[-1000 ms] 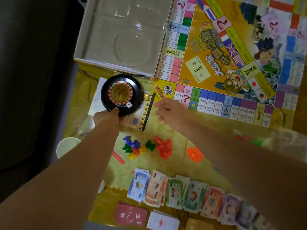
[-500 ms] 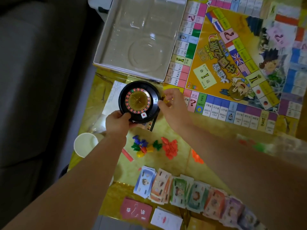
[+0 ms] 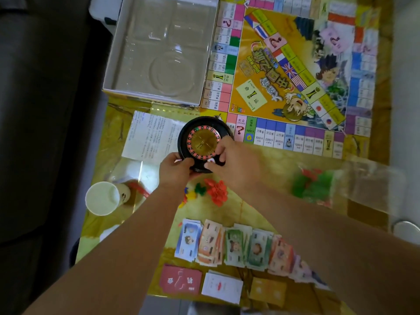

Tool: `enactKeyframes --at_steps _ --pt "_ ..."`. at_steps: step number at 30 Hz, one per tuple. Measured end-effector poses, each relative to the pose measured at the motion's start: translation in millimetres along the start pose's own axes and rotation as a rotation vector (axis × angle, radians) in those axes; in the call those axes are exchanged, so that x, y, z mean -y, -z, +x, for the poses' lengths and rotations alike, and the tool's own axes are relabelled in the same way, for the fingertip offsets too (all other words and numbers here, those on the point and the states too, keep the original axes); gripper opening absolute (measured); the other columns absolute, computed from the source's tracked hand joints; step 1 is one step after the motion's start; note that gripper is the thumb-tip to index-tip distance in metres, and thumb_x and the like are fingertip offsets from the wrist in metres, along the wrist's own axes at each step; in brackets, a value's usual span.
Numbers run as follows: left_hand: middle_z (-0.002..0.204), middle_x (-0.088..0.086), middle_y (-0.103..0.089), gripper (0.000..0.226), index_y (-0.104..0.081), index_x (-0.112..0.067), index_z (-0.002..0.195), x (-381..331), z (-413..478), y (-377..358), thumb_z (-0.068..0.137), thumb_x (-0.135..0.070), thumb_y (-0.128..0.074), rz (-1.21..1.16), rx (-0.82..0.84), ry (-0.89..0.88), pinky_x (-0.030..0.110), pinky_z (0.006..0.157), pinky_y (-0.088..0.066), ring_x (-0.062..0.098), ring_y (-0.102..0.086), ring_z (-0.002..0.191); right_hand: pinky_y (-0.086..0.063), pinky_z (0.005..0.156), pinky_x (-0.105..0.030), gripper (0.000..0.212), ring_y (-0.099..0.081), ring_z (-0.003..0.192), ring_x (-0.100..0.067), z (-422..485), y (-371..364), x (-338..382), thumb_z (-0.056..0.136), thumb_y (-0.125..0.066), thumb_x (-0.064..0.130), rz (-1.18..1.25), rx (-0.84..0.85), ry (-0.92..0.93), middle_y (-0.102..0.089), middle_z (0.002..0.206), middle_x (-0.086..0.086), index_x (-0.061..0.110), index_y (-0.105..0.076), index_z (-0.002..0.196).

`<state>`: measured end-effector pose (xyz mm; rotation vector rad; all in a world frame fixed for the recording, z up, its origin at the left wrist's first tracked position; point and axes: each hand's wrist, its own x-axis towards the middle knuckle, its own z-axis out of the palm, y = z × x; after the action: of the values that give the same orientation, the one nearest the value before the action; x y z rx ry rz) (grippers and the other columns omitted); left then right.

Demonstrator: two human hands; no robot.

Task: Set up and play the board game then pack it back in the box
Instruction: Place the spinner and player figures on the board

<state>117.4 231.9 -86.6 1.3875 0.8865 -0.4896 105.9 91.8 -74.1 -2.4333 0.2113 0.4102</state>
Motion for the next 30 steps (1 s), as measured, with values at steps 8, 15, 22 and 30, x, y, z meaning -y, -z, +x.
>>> enactKeyframes --at_steps 8,15,22,30 --pt "0.084 0.02 -0.059 0.022 -0.048 -0.005 0.076 3 1 -9 0.088 0.013 -0.05 0.005 0.017 0.006 0.033 0.055 -0.06 0.034 -0.064 0.073 -0.032 0.051 -0.016 0.01 -0.042 0.054 0.001 0 13 -17 0.089 -0.057 0.018 0.402 -0.024 -0.173 -0.052 0.063 0.012 0.017 -0.064 0.095" --pt "0.084 0.02 -0.06 0.021 -0.047 -0.006 0.076 -1 2 -10 0.087 0.012 -0.051 0.069 0.043 0.001 0.027 0.053 -0.058 0.031 -0.065 0.071 -0.026 0.048 -0.025 0.031 -0.035 0.046 -0.014 15 29 -29 0.086 -0.04 0.007 0.789 -0.132 -0.467 -0.05 0.059 -0.005 0.015 -0.05 0.057" --pt "0.09 0.023 -0.065 0.014 -0.052 -0.002 0.091 1 4 -16 0.087 0.012 -0.052 0.167 0.098 -0.005 0.034 0.061 -0.061 0.039 -0.067 0.083 -0.043 0.06 -0.031 0.03 -0.057 0.069 -0.015 19 16 -21 0.088 -0.064 0.035 0.062 0.135 -0.051 -0.05 0.066 0.008 0.029 -0.054 0.116" --pt "0.095 0.024 -0.063 0.016 -0.05 -0.004 0.084 4 7 -31 0.086 0.012 -0.052 0.207 0.106 0.017 0.034 0.06 -0.061 0.039 -0.067 0.085 -0.048 0.073 -0.014 0.018 -0.054 0.083 -0.004 23 31 -45 0.093 -0.06 0.027 0.355 -0.169 -0.208 -0.052 0.084 0.013 0.016 -0.061 0.108"
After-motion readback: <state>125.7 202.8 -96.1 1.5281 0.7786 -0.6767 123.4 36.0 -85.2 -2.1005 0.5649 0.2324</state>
